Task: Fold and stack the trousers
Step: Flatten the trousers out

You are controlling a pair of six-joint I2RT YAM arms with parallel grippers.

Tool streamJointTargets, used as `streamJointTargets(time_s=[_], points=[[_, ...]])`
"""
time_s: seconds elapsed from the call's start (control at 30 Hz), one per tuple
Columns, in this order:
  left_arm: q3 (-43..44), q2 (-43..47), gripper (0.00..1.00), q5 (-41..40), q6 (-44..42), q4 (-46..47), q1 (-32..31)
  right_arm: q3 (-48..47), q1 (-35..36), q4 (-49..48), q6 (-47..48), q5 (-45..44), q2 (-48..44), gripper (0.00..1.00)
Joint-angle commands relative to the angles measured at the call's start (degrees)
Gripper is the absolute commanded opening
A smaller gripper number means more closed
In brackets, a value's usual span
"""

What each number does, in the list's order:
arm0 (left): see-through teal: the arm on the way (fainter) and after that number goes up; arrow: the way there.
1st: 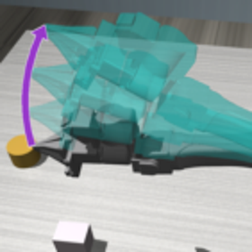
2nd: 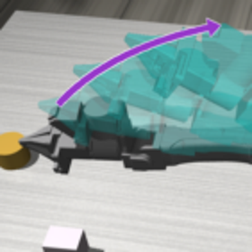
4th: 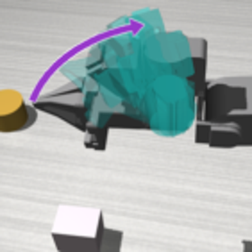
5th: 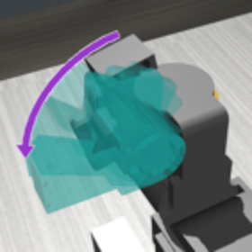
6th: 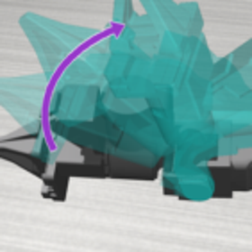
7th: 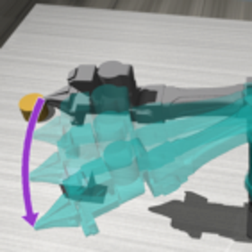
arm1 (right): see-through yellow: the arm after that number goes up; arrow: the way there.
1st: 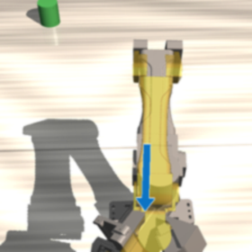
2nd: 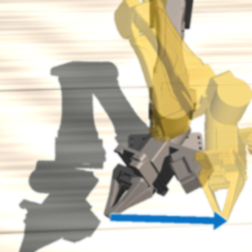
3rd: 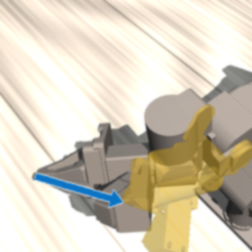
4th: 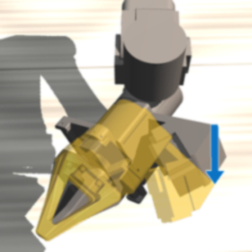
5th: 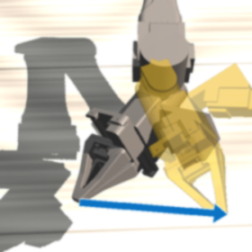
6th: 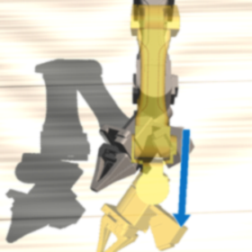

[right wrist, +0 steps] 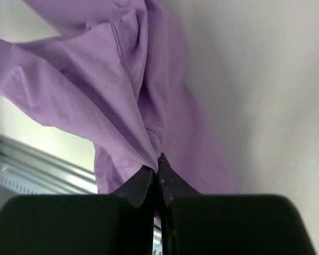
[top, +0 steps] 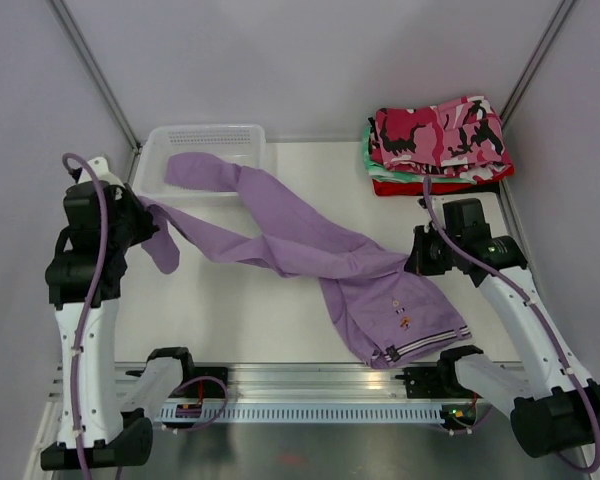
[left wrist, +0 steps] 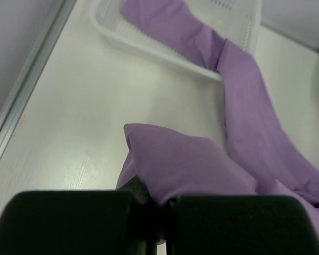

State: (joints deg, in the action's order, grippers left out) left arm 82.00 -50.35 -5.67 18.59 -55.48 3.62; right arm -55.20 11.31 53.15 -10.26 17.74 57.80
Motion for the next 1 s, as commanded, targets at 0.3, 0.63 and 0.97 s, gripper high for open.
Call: streamJointTargets(time_s=[0.3,0.63,0.97], points=[[-12.0,-9.1,0.02,8.1,0.1,10.1,0.2,-12.9,0.1,-8.8,-0.8,-8.2,16.8,0.84],[-13.4,-19.5,0.02,8.7,0.8,17.2,0.2,4.0,16.8,-10.3,-14.0,-11.0,1.2,0.74],[-10.8,-23.2,0.02,8.9,0.0,17.9,0.2,9.9,31.7,-11.7,-22.3,-25.5,11.5,0.72]])
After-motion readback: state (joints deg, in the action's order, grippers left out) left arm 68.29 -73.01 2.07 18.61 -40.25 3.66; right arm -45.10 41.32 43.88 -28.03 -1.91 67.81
